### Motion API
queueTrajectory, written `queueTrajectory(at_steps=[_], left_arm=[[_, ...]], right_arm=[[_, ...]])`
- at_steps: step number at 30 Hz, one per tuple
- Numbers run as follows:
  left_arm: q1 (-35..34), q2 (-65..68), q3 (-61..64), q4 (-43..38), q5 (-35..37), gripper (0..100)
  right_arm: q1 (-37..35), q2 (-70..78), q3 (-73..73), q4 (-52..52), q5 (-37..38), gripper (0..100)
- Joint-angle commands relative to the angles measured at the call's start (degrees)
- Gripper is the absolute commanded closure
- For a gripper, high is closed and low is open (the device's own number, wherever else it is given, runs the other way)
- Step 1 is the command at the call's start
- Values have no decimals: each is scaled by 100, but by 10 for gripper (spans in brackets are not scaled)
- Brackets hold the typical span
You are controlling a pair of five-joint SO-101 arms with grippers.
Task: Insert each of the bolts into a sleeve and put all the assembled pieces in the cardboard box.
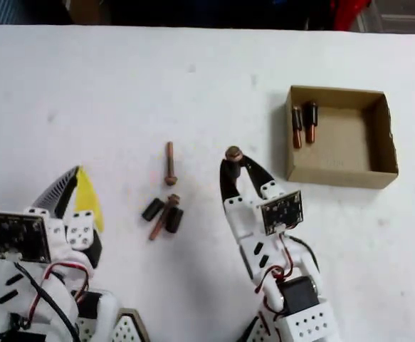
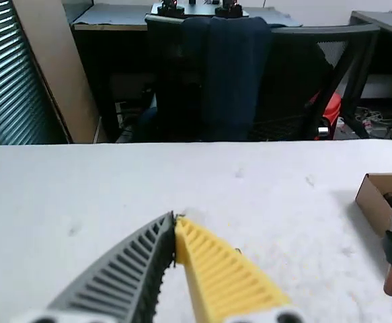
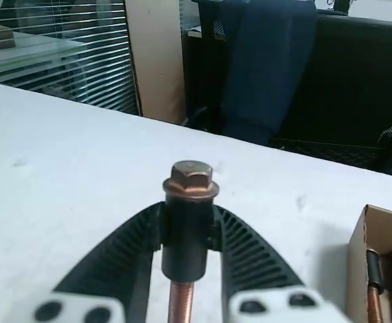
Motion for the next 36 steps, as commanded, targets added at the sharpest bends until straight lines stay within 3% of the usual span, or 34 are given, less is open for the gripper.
queueTrajectory(at_steps=[1,20,36], left_arm=[[-233,-163,229,79,-53,976],[-303,-505,2778,-343,-413,976],[-303,-505,4070,-343,-413,976]], right_arm=[[48,-57,44,163,-18,982],[48,-57,44,189,-9,982],[233,-57,44,268,-9,982]])
